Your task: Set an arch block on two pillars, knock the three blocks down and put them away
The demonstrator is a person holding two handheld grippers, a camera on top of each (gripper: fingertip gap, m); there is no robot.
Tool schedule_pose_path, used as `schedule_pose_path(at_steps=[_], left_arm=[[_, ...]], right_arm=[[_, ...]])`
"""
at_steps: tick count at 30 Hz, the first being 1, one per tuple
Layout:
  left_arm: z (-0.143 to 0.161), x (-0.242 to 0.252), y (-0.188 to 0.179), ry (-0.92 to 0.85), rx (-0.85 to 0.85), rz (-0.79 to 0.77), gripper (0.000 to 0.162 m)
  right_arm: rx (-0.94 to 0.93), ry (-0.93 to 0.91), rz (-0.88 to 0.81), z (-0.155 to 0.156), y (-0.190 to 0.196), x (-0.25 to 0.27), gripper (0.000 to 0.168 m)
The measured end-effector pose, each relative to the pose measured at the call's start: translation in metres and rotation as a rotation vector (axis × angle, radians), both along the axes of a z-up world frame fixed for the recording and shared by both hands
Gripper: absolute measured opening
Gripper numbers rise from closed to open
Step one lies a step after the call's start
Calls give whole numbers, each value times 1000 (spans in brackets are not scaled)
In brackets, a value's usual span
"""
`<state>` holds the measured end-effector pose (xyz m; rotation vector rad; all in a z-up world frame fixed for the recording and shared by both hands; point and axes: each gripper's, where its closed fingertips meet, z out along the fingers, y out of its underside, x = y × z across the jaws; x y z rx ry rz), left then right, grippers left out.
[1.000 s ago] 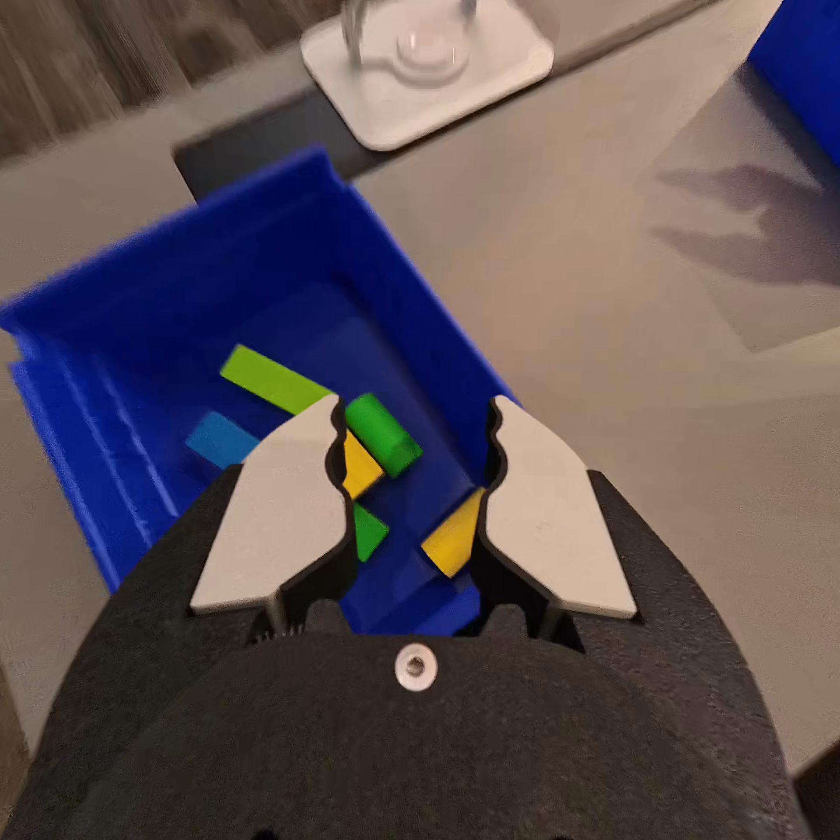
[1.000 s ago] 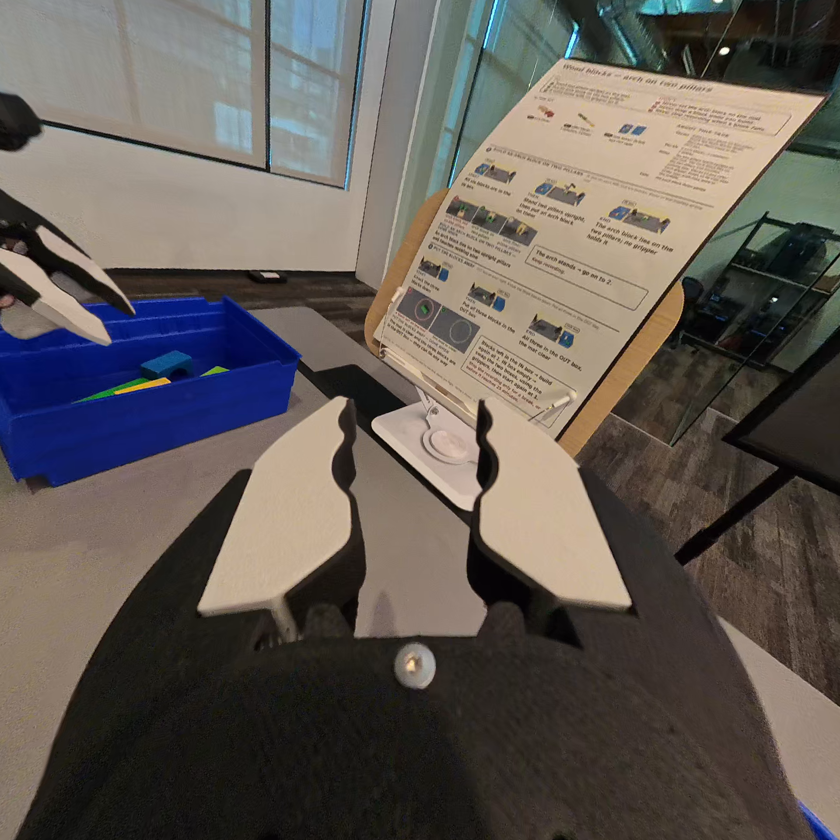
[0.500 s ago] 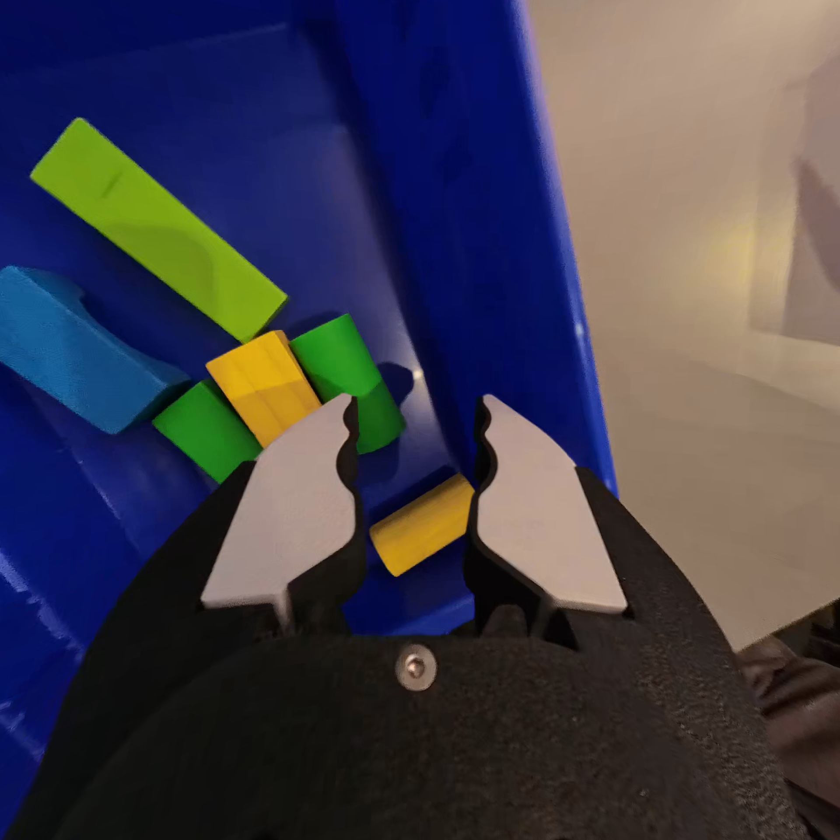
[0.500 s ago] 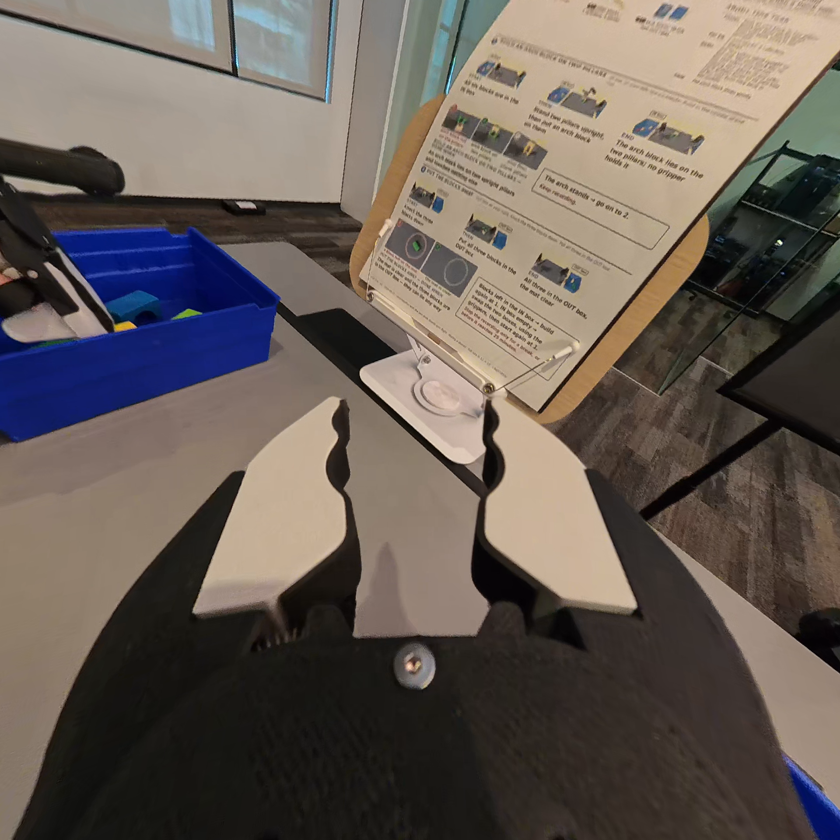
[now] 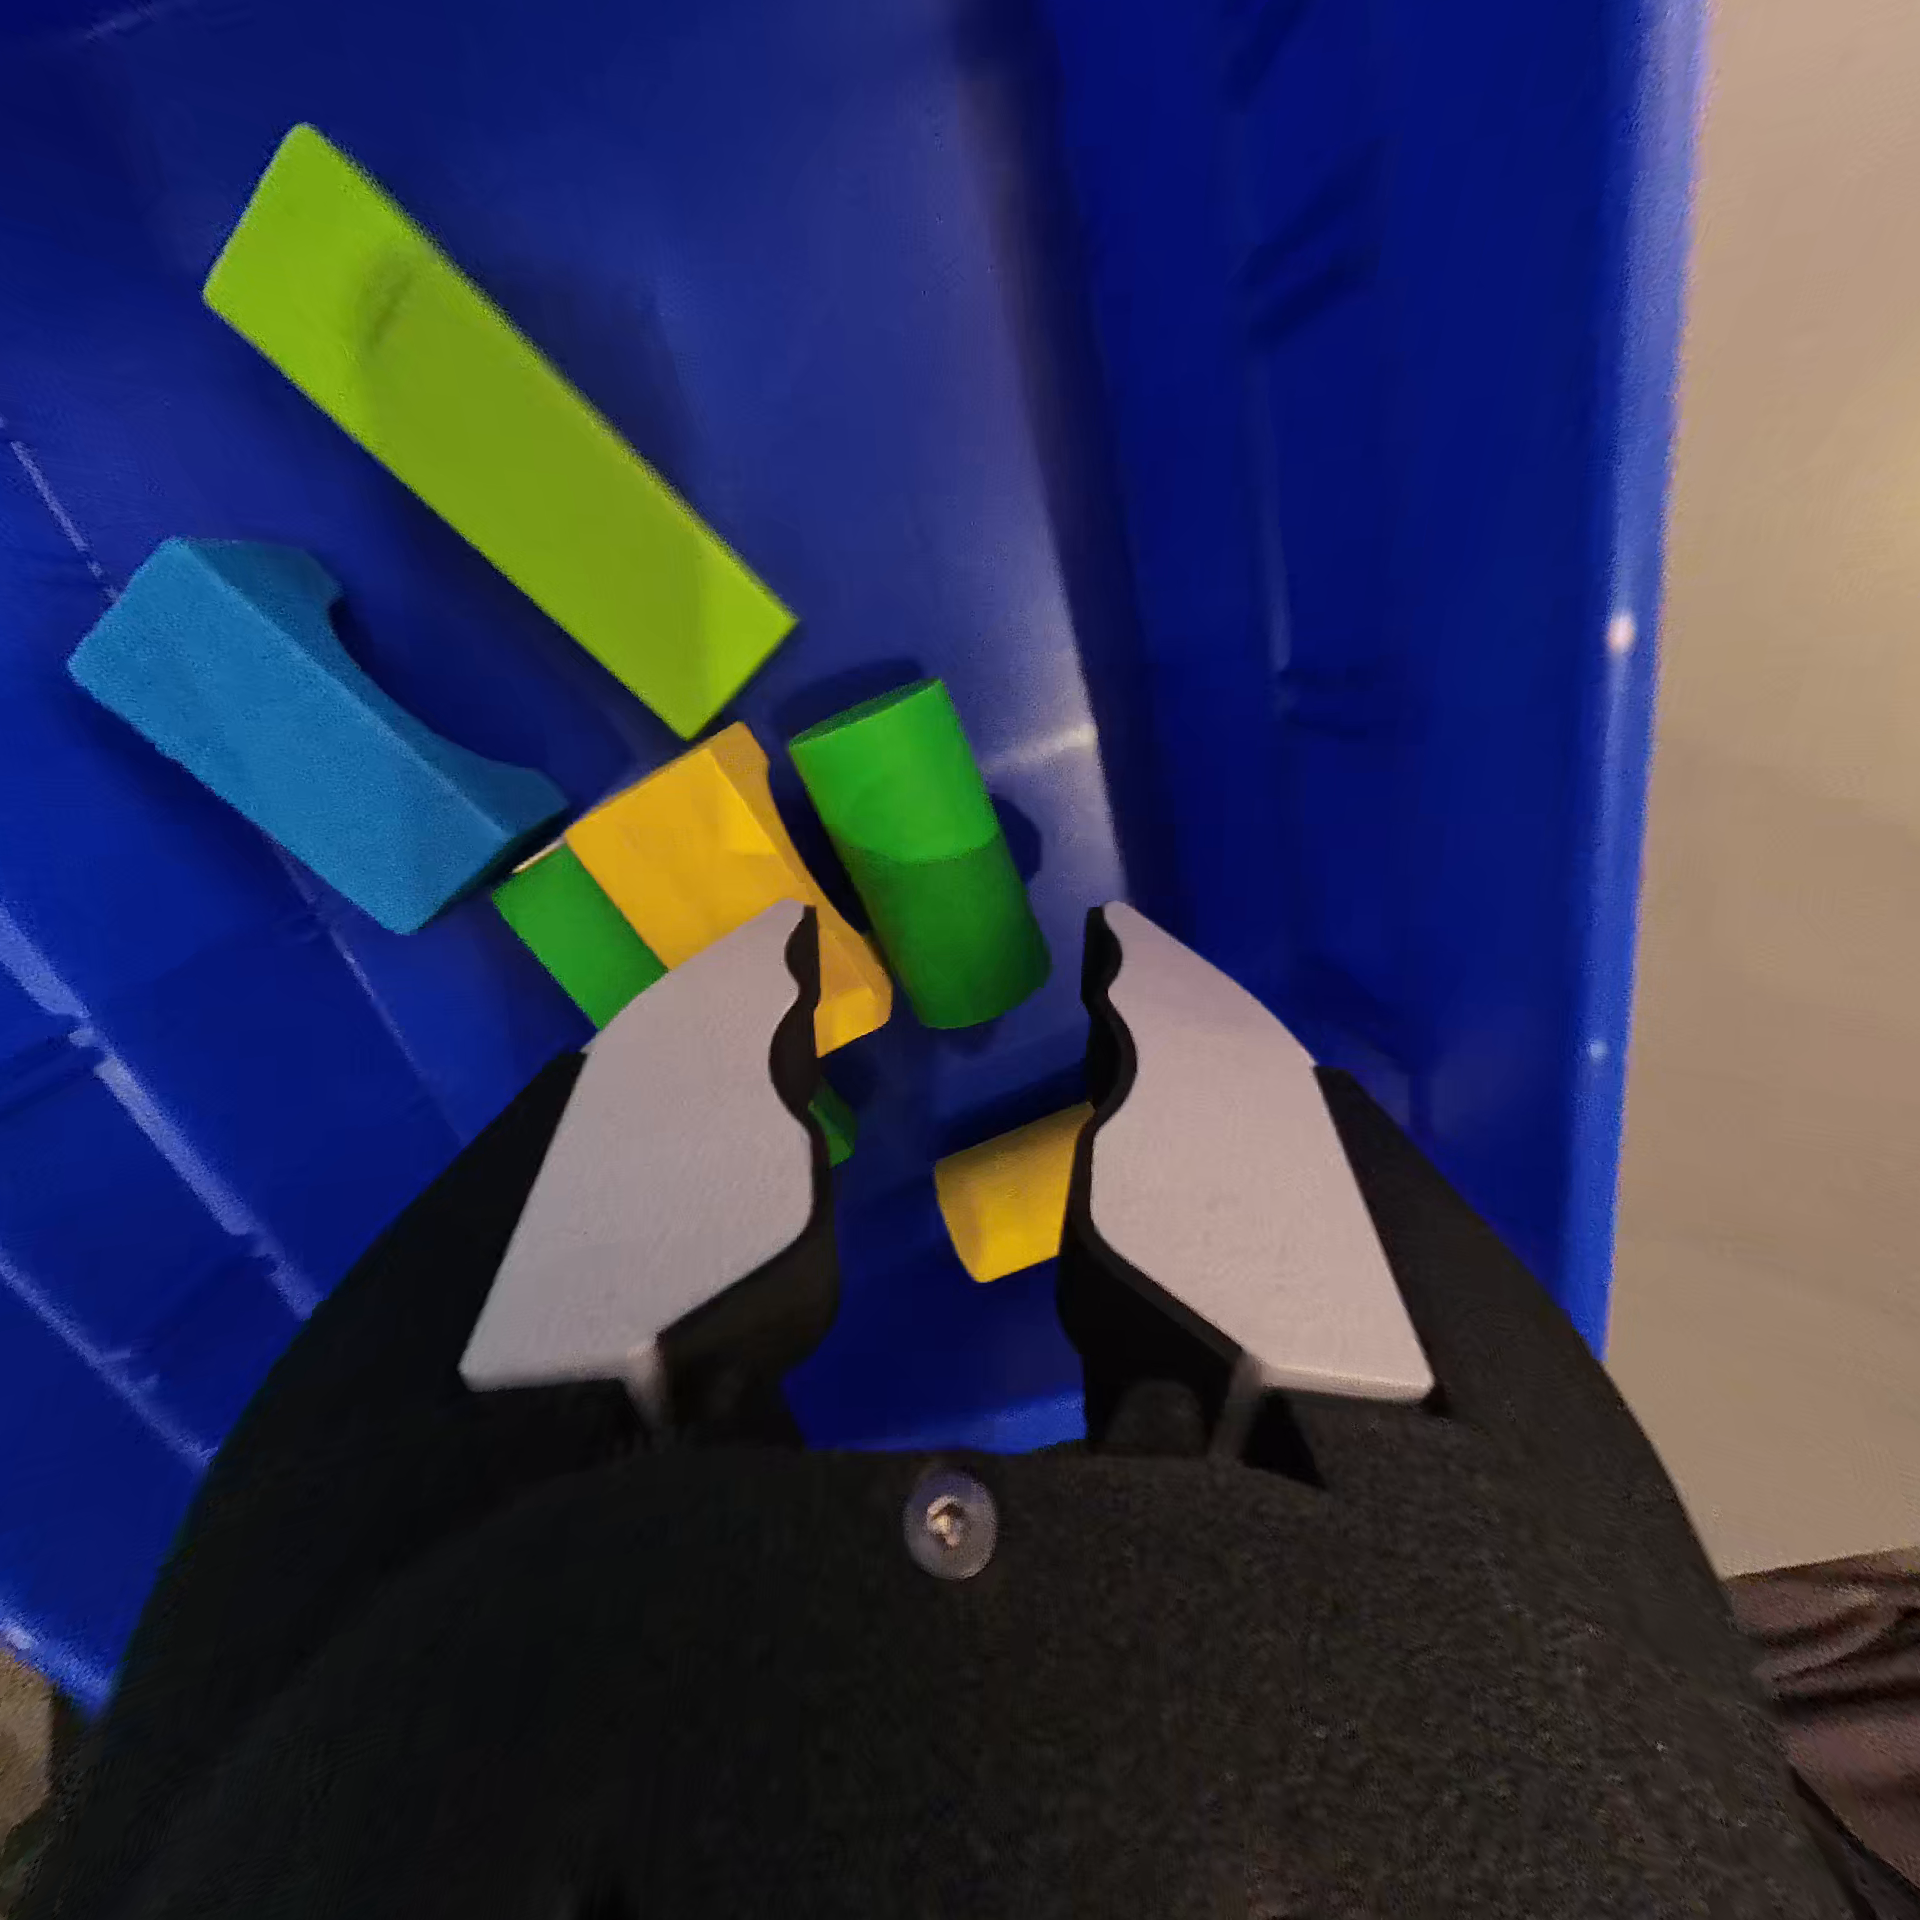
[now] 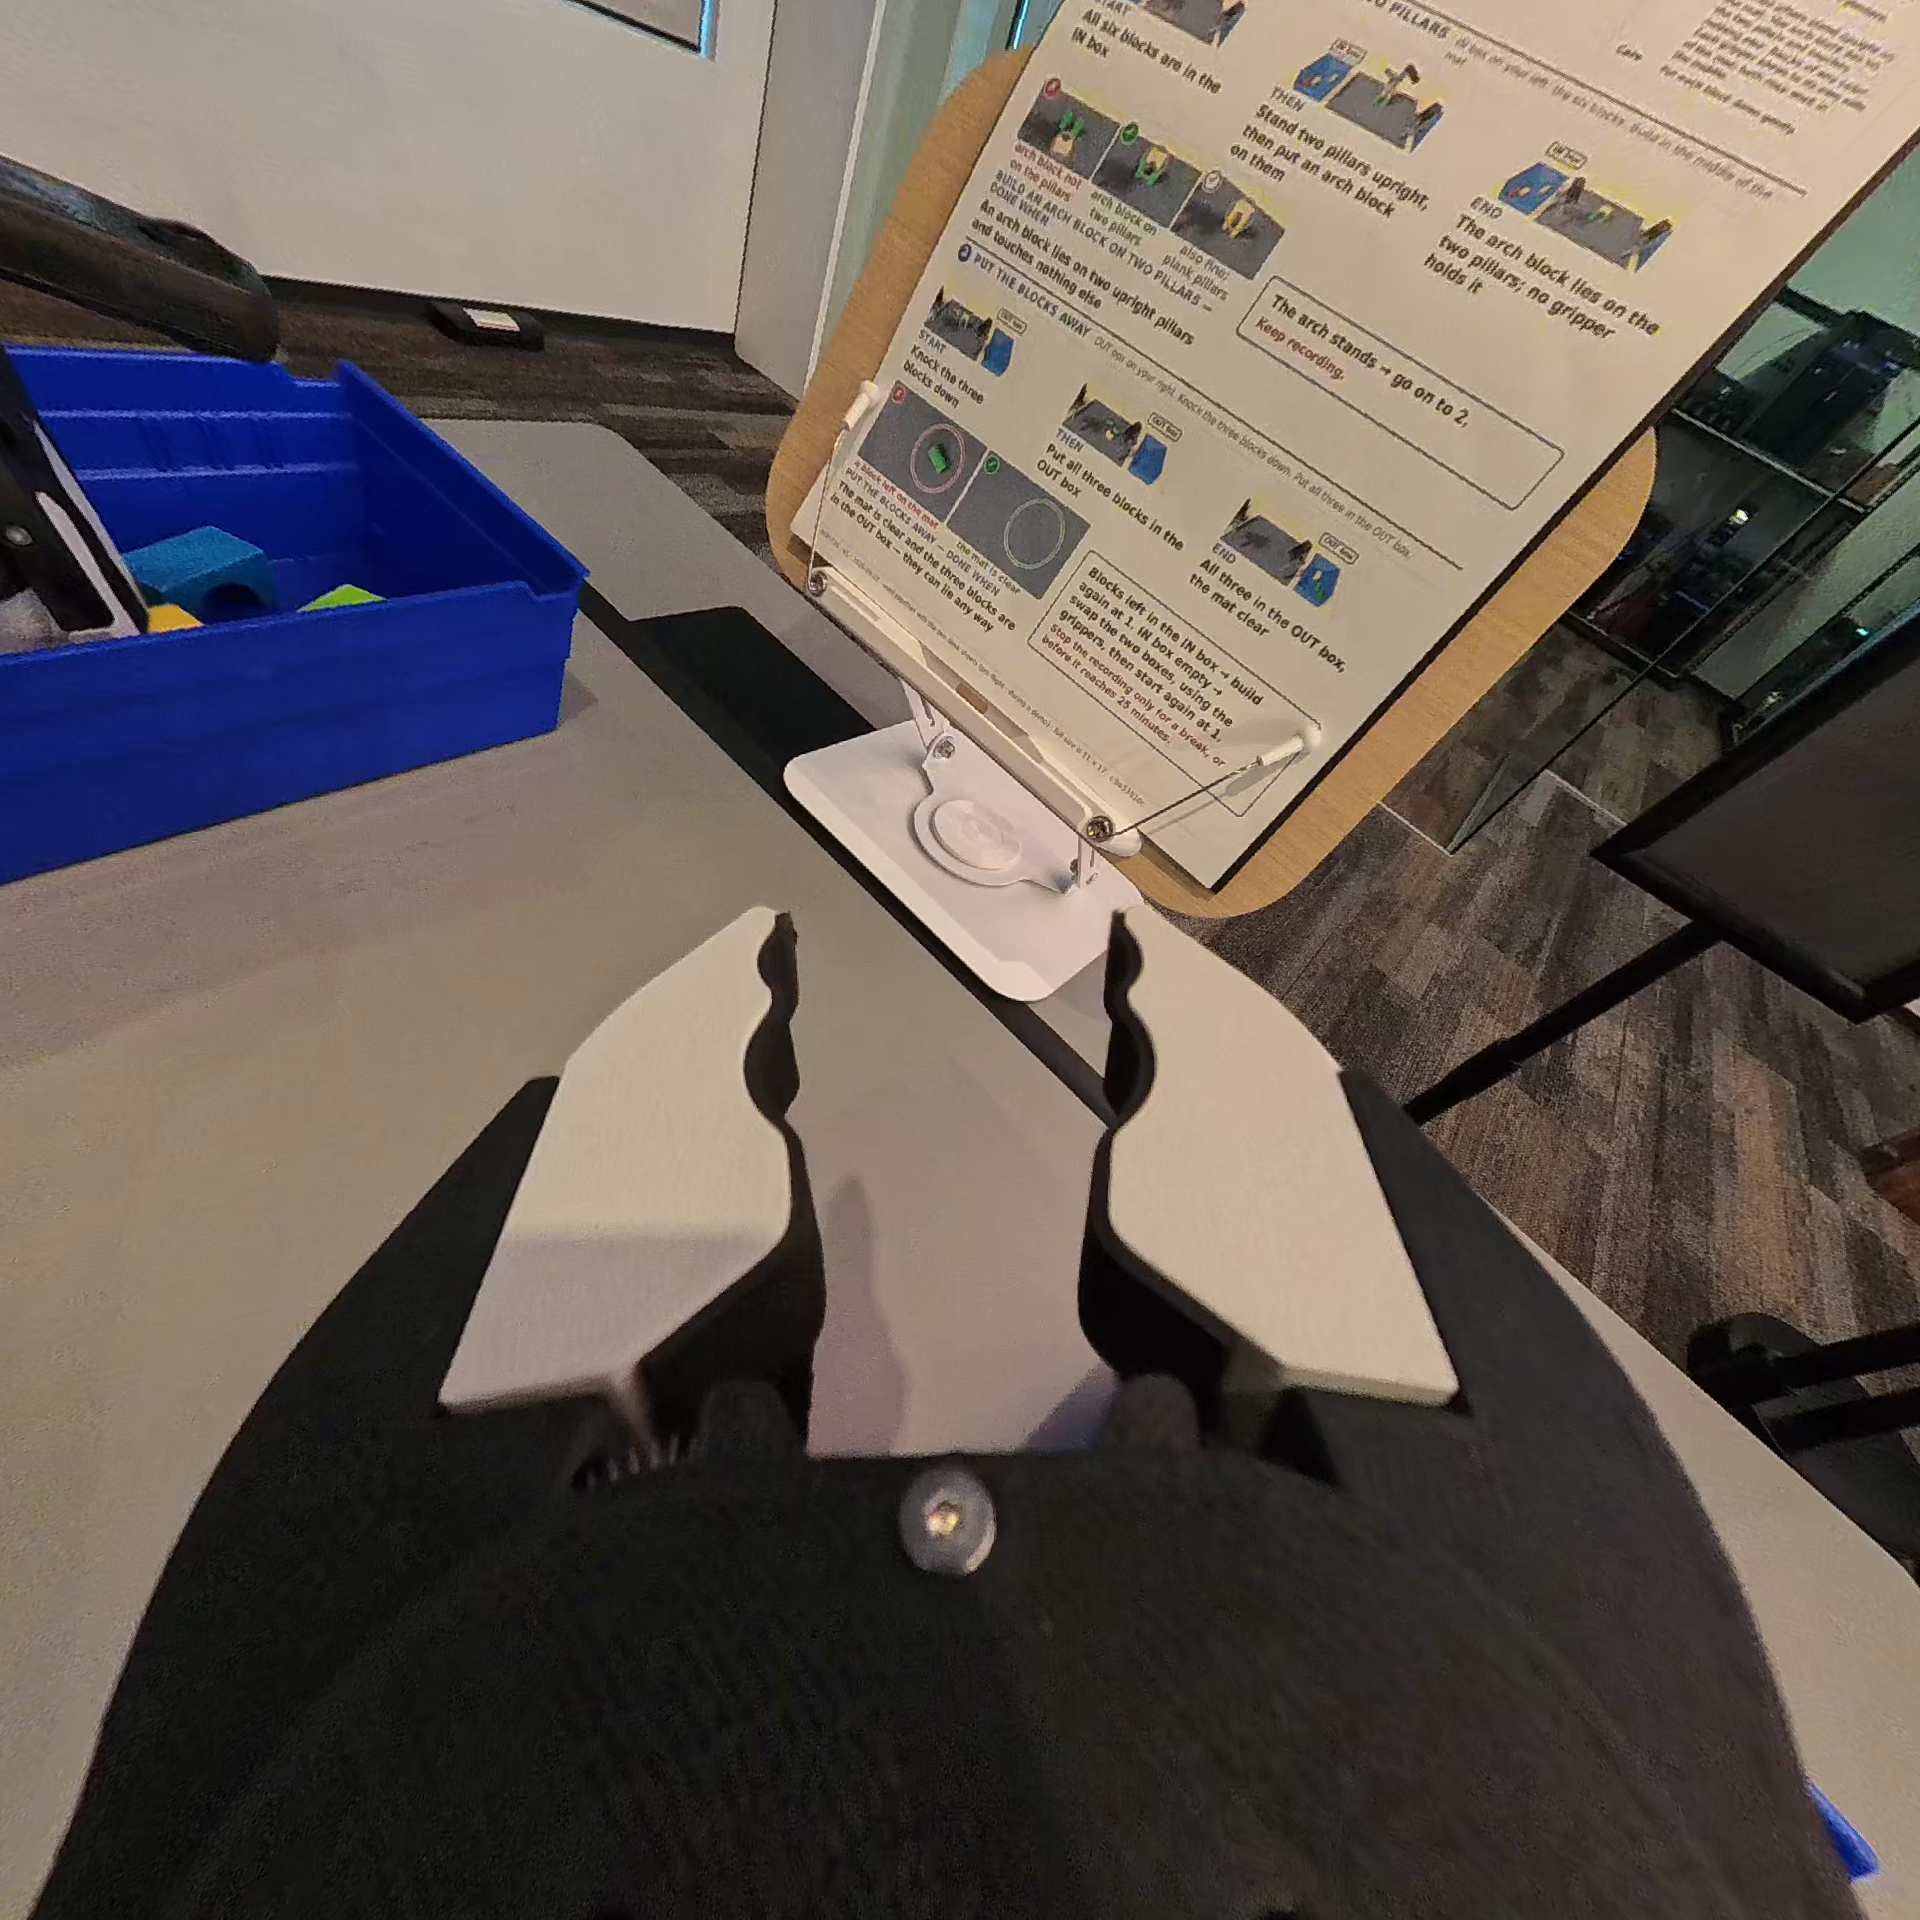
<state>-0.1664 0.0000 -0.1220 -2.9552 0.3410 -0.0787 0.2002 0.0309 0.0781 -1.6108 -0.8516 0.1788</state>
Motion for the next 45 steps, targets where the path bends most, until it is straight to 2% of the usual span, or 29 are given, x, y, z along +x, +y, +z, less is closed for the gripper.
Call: schedule_pose_path(at_steps=[7,14,17,19,21,24,31,33,34,37,41,45], left_arm=[[-2,-9,0,73,-37,34,51],[-7,-6,0,255,-111,-24,54],[-6,-8,3,288,-102,-11,47],[-3,-11,5,304,-81,-1,56],[-1,-6,9,268,-44,-10,50],[-3,9,11,120,-30,7,41],[-24,-13,-2,159,-141,54,49],[-31,-15,-8,146,-188,60,46],[-31,-11,-5,99,-176,75,36],[-30,-10,-6,44,-176,74,33],[-15,-18,-5,25,-102,36,34],[40,-10,3,-101,122,17,34]], right_arm=[[-14,-13,4,-4,1,0,58],[-32,-59,-5,-12,2,-1,58],[-30,-80,-11,-13,3,0,58],[-31,-82,-9,-14,2,0,58],[-34,-76,-4,-13,2,0,58],[-54,-79,-3,-17,4,1,58],[-92,-111,-15,-28,9,4,59],[-92,-111,-13,-29,10,3,59],[-93,-112,-12,-29,10,3,59],[-101,-126,-10,-33,10,2,59],[-106,-142,-14,-38,13,2,58],[-88,-107,-34,-34,17,2,58]])
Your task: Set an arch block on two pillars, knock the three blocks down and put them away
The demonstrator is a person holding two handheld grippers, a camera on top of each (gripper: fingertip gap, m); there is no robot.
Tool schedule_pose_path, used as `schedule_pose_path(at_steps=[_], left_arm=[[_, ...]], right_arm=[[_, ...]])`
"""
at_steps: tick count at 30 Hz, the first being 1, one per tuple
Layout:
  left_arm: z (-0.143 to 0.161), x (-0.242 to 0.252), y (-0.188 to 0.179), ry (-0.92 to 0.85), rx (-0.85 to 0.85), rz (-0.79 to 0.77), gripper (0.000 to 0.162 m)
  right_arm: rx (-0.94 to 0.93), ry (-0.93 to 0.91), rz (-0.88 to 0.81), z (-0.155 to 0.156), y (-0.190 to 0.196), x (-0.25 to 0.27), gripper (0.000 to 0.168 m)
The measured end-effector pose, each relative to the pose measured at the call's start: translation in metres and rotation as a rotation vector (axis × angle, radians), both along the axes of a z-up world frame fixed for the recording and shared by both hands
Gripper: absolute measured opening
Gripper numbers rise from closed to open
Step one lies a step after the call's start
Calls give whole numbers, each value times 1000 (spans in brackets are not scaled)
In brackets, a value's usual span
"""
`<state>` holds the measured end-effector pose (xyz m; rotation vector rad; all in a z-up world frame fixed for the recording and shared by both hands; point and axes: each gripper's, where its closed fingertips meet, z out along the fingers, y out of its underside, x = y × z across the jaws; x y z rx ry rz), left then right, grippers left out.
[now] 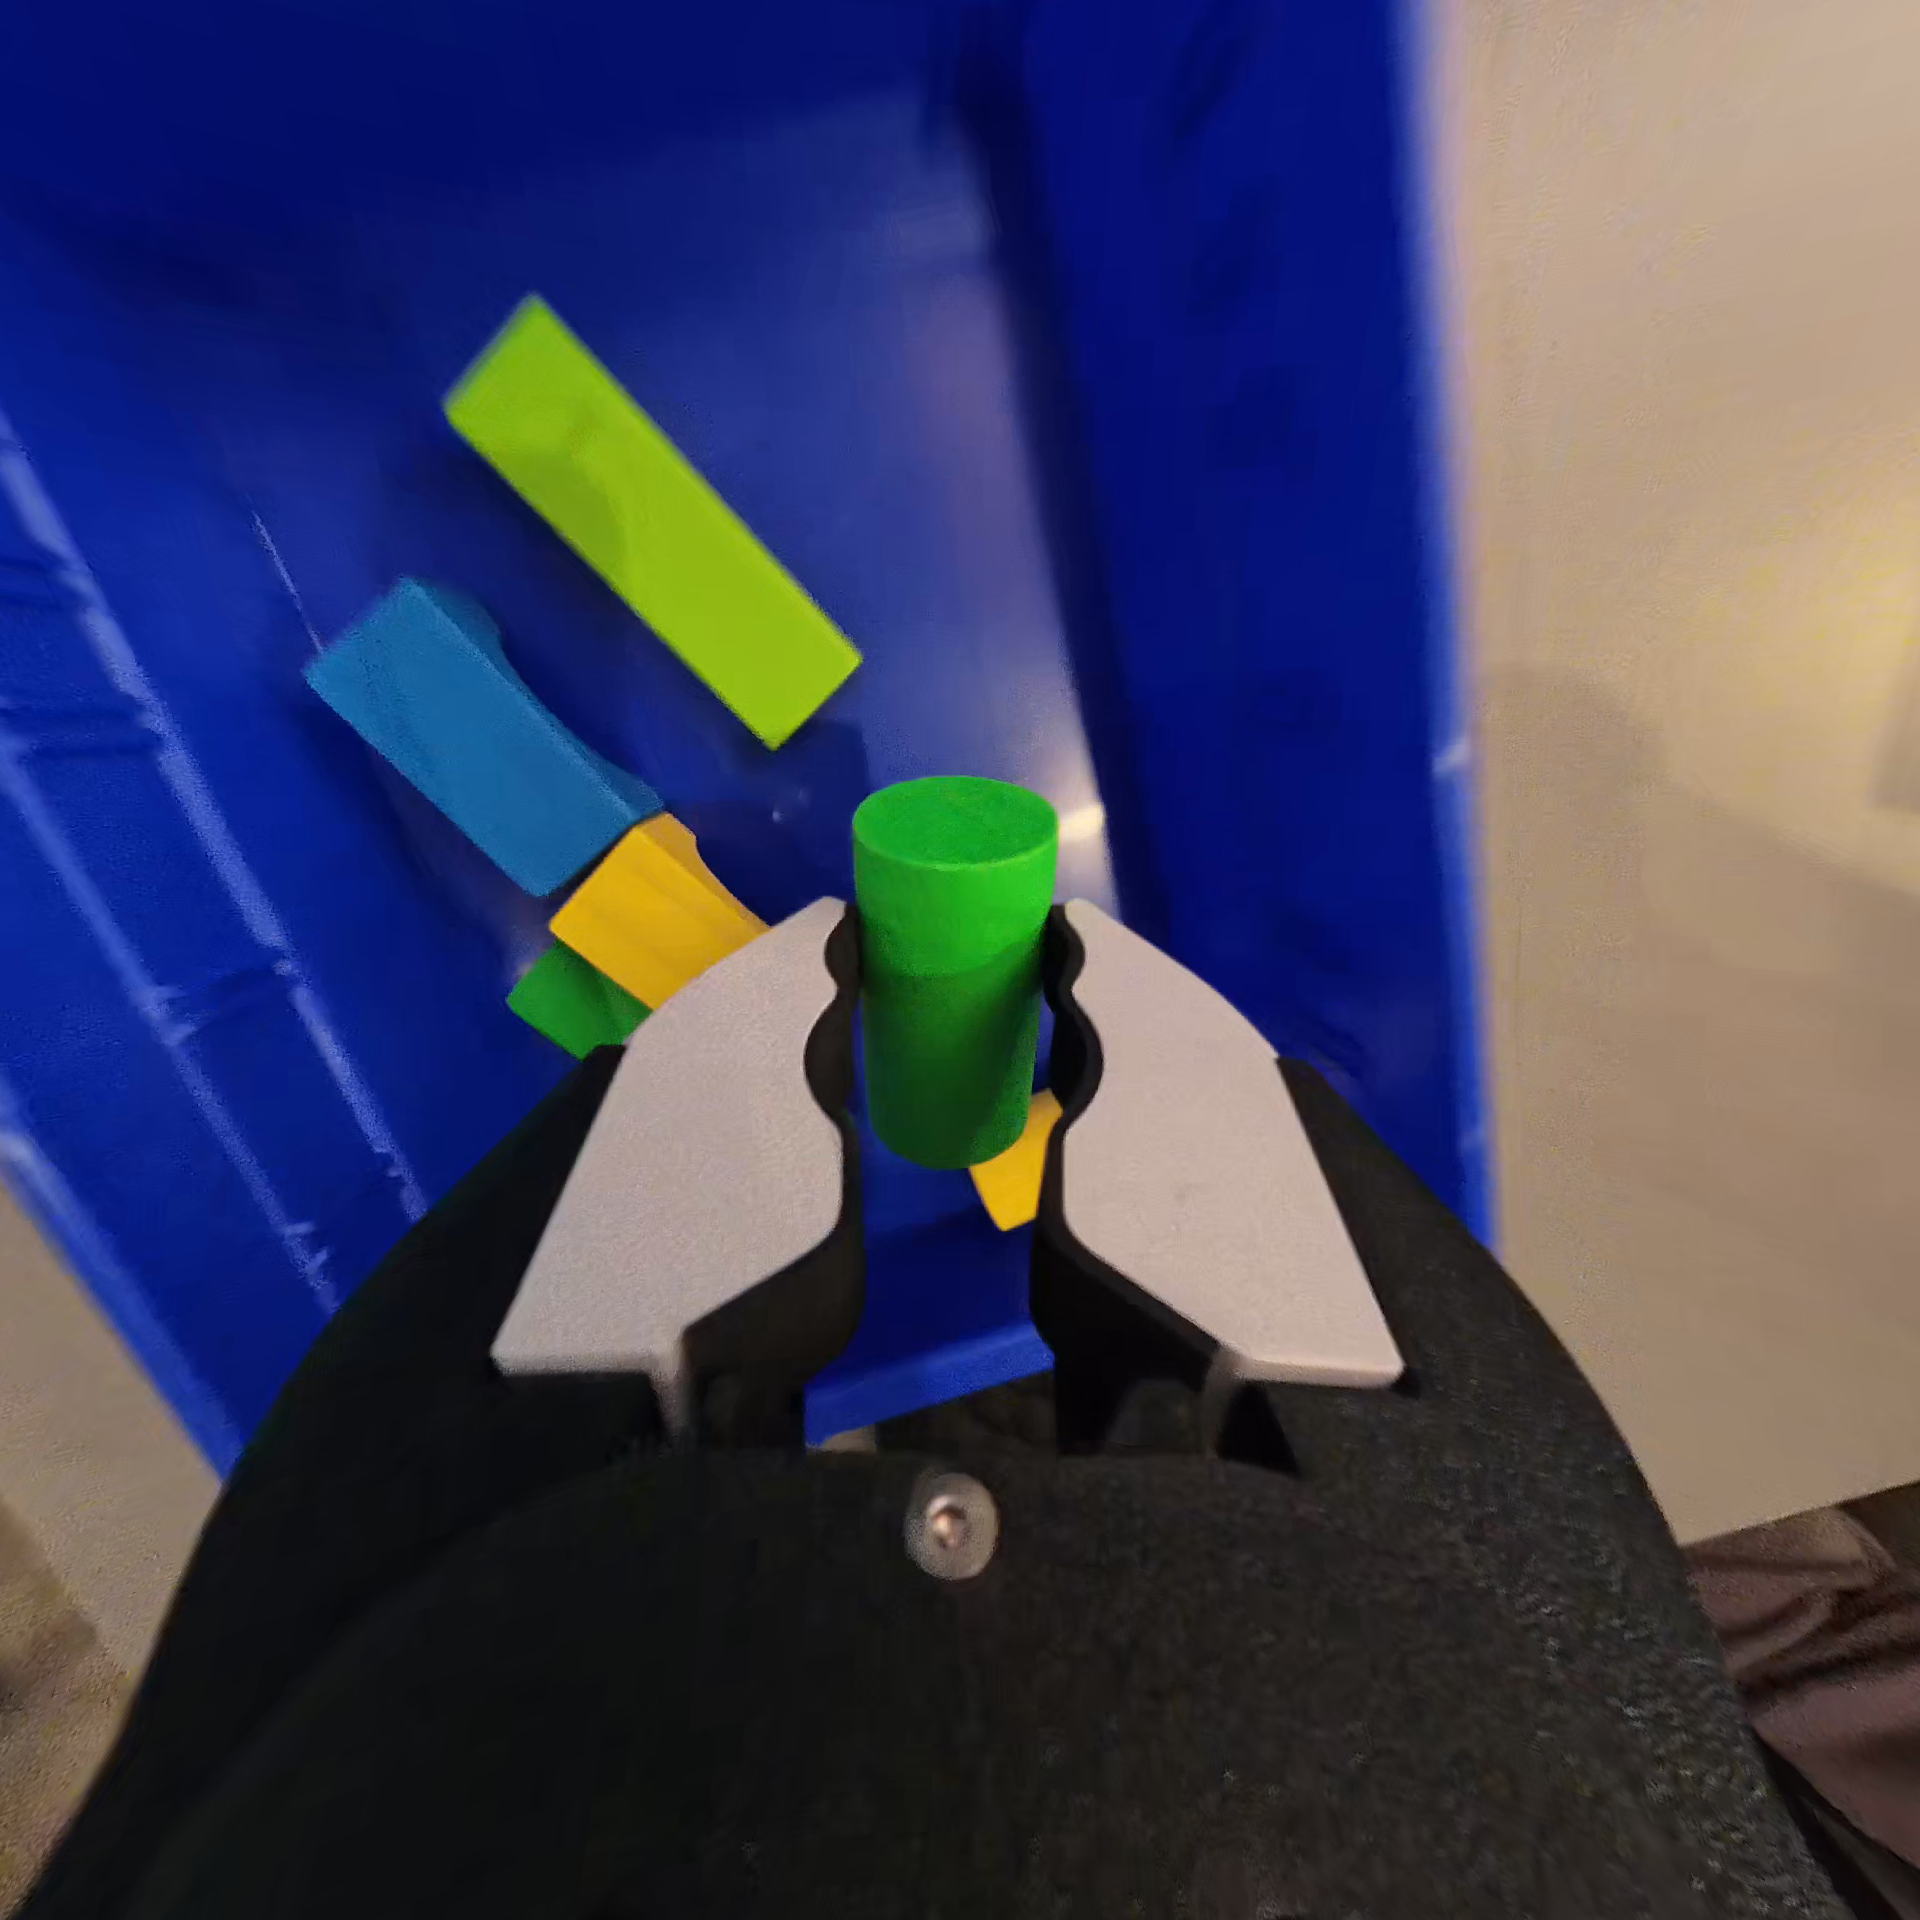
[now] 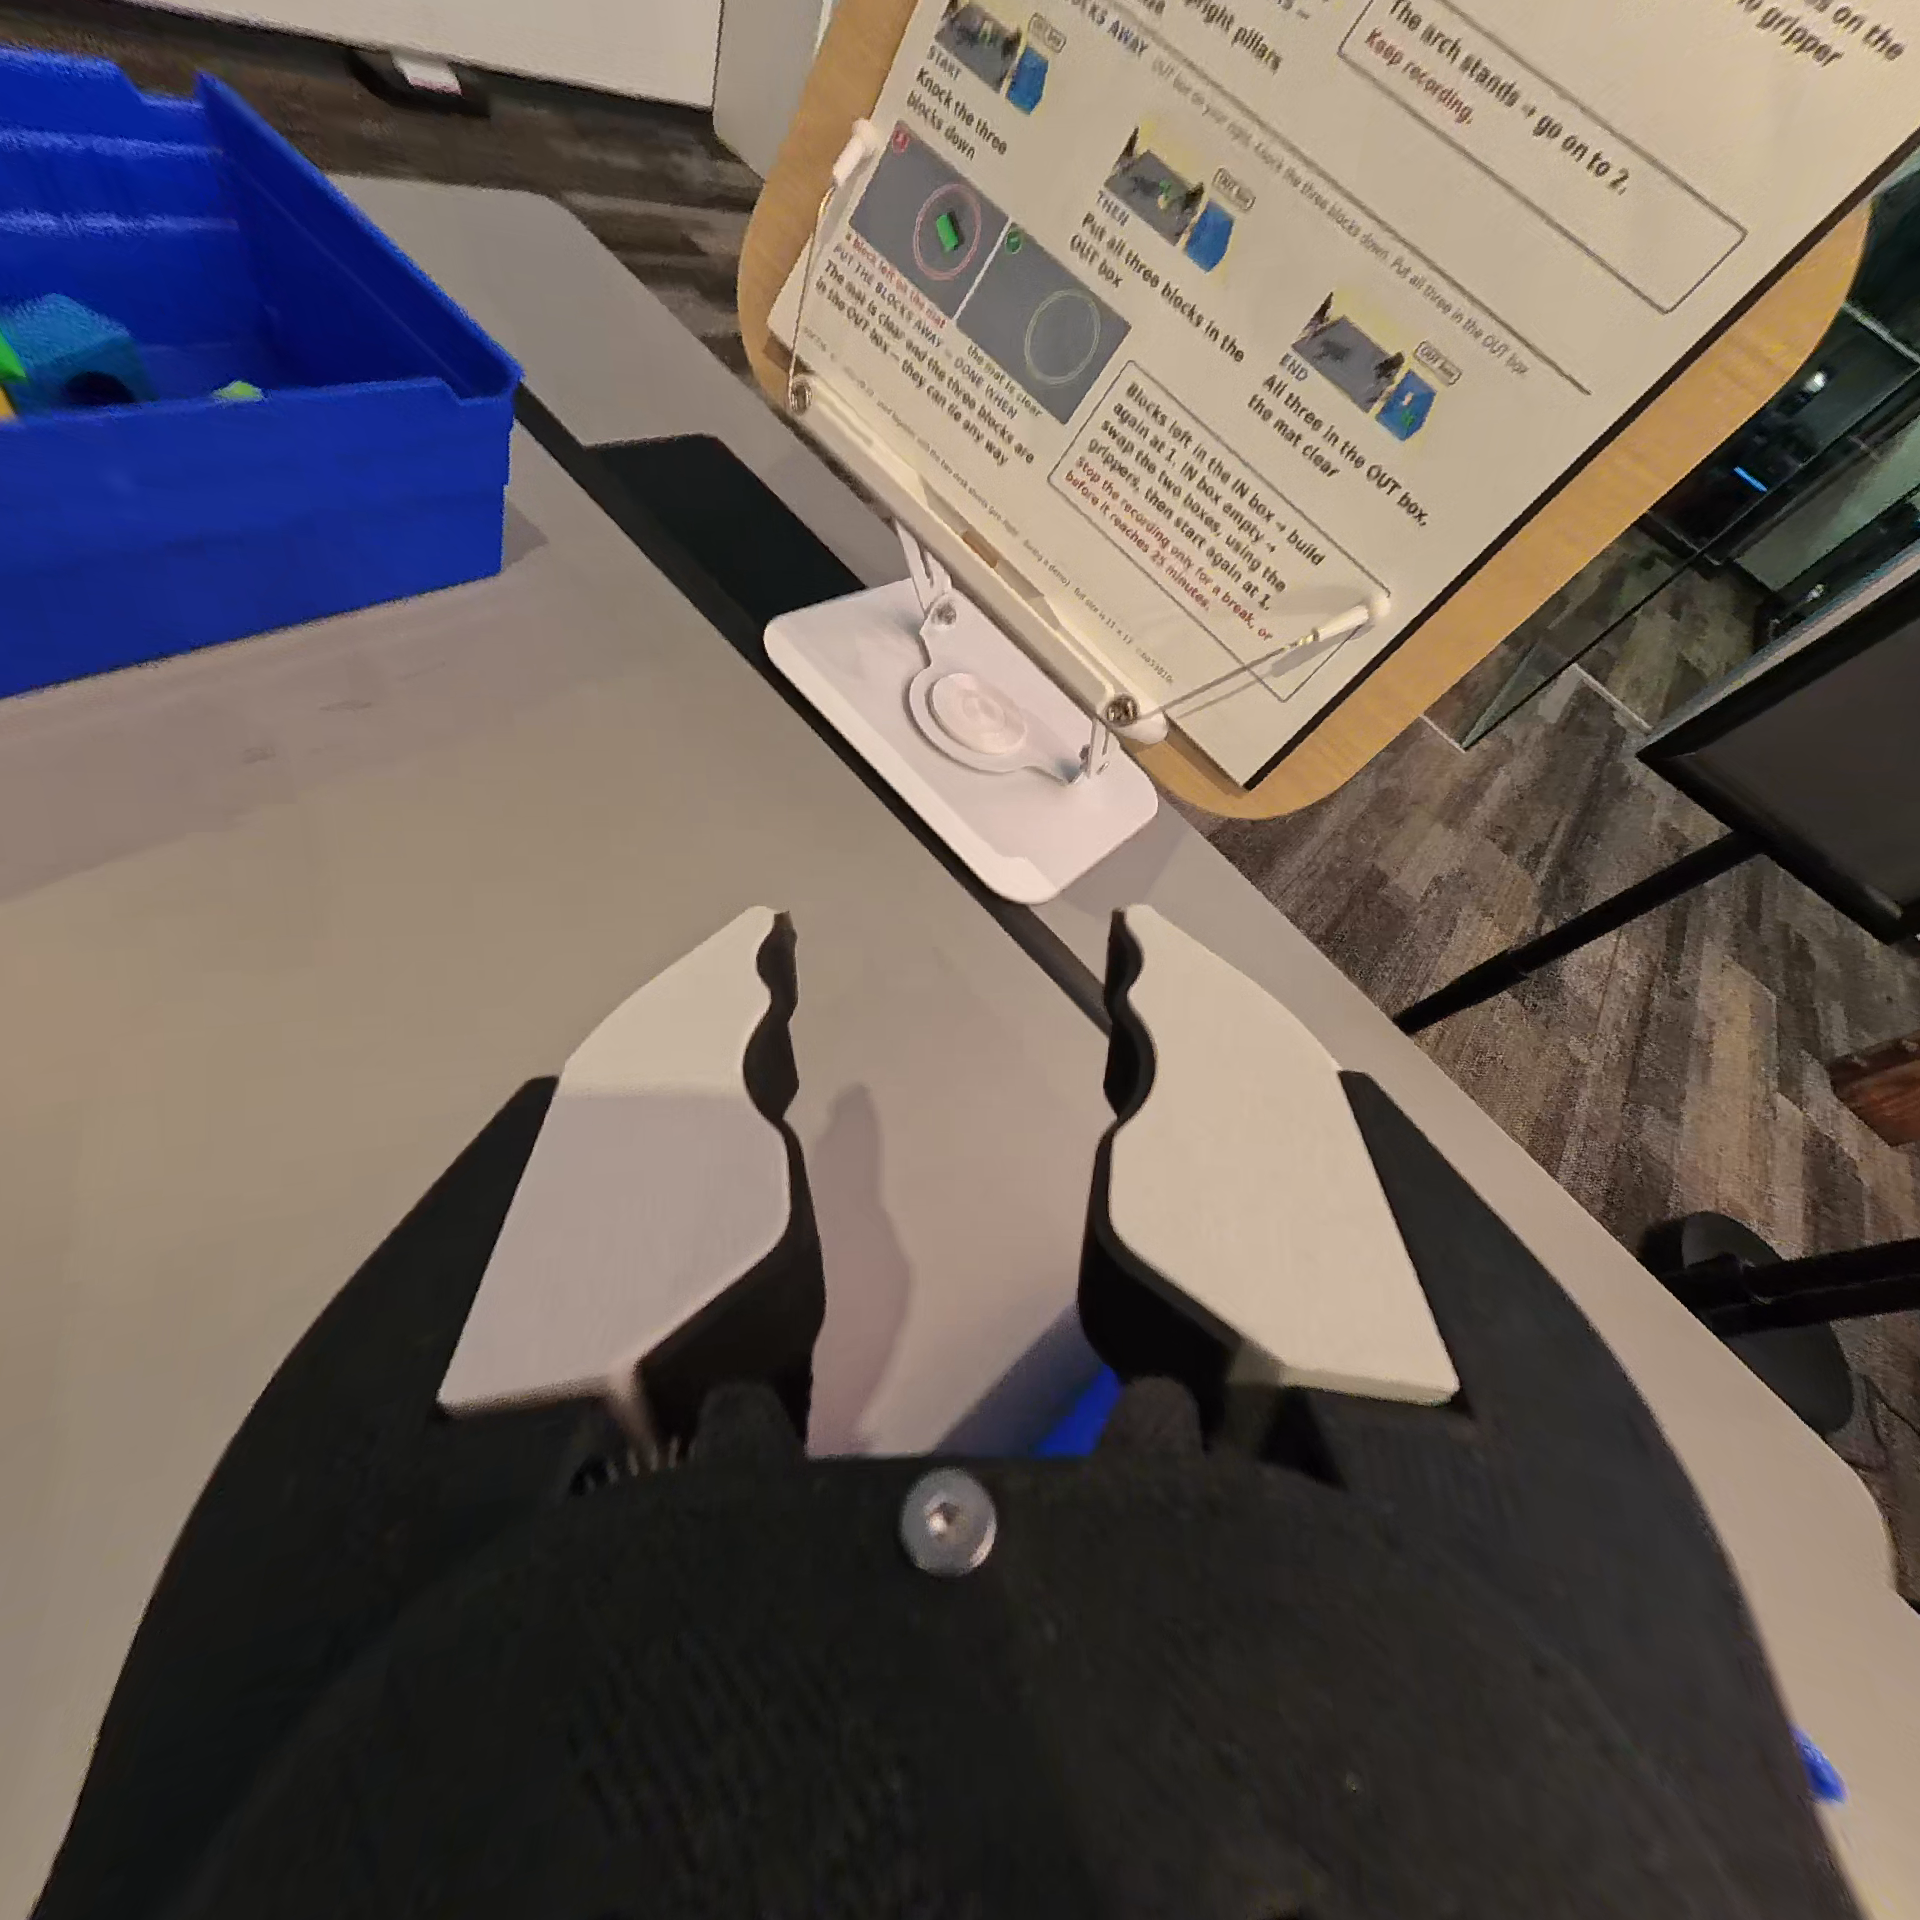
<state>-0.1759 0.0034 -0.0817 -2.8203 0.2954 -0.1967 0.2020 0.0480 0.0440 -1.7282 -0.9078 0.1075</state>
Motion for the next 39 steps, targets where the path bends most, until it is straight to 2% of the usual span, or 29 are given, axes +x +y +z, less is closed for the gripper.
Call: schedule_pose_path(at_steps=[3,6,8,11,14,20,23,28,29,31,32,34,37,39], left_arm=[[69,50,4,-238,313,-152,33],[136,131,-25,-572,587,-468,33],[156,167,-46,-651,686,-612,33],[149,199,-62,-566,734,-752,33],[134,224,-75,-533,693,-838,33],[120,246,-82,-527,654,-900,33],[116,249,-83,-517,645,-920,33],[104,247,-87,-491,620,-958,33],[101,244,-84,-476,618,-939,35],[94,223,-70,-359,624,-869,65],[91,206,-64,-283,626,-842,72],[92,166,-52,-204,636,-755,63],[93,110,-47,-189,568,-642,49],[84,83,-53,-162,501,-671,42]], right_arm=[[1,145,123,14,-15,-27,58],[-105,344,417,27,-60,-78,58],[-210,440,603,30,-92,-106,58],[-316,589,715,39,-112,-123,57],[-353,695,755,48,-116,-124,52],[-357,561,765,26,-120,-136,52],[-377,522,773,19,-123,-141,37],[-458,459,811,3,-130,-146,32],[-451,444,806,0,-129,-147,31],[-410,416,747,-7,-120,-148,31],[-386,403,699,-12,-111,-148,31],[-363,362,566,-30,-88,-146,31],[-370,278,401,-69,-53,-137,31],[-433,281,359,-94,-40,-135,31]])
